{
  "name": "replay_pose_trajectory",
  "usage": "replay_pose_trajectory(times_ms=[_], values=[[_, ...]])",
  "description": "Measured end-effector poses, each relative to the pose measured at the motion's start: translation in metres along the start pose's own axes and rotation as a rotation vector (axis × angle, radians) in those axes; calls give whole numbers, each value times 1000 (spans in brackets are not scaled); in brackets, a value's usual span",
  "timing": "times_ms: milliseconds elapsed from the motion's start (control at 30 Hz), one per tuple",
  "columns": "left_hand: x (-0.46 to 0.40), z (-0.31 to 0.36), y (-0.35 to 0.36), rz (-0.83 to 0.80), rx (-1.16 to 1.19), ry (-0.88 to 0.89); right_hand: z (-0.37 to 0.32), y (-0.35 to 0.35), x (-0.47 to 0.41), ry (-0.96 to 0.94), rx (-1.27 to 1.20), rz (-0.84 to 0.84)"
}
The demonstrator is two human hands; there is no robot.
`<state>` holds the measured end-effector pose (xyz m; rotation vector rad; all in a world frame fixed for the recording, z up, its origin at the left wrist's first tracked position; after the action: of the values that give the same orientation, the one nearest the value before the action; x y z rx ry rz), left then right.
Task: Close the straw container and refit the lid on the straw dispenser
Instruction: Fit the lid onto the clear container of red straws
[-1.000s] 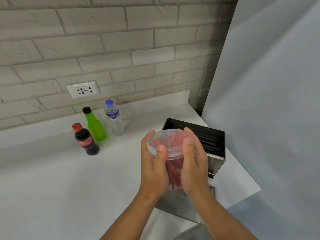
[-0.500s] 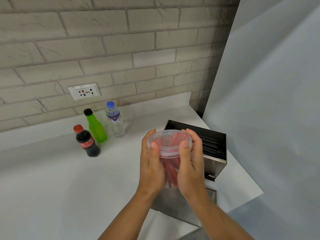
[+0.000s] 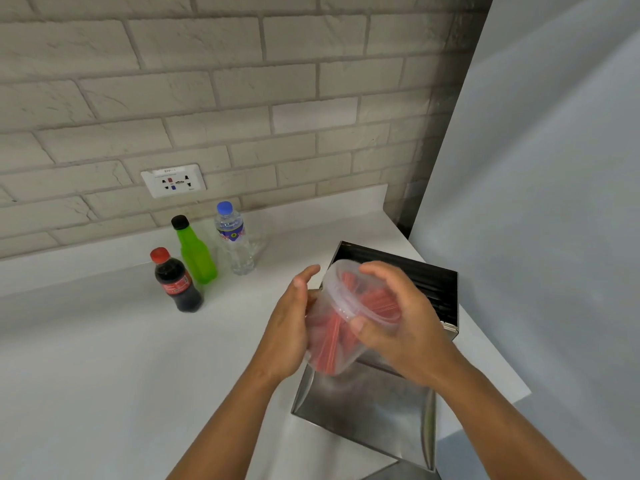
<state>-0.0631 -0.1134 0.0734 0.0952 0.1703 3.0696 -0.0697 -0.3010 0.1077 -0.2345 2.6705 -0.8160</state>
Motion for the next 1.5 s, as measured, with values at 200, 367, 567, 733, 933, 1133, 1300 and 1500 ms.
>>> replay_pose_trajectory(times_ms=[200,367,567,733,933,1133,1300,1500], values=[[10,-11,16,84,564,-333,2,8,5,-104,44,50],[4,-9,12,149,564,-307,5,0,0,-268,318,-50],[-1,12,10,-54,530,-364,-23,-6,-4,-742,436,-105],[-5,19,4,-140,537,-387,-26,-6,-10,-889,513,-104],[-6,3,9,88,691,-313,-13,8,-23,-659,363,-57],[-6,-8,11,268,626,-177,-4,16,-24,-493,198,-23],[-6,-15,11,341,555,-161,1,24,-20,-404,115,28],[0,-16,16,281,527,-185,2,23,-18,-150,15,111]])
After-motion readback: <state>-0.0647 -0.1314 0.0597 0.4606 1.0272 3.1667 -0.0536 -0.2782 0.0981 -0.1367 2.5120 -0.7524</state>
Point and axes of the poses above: each hand's wrist, its own x-axis away from the middle knuckle, its own y-axis out of the palm, z = x × y, the point moved 1 cm from there along -x, towards the middle knuckle, and after that the axes turned 7 degrees about x, right-handed, at the moved point
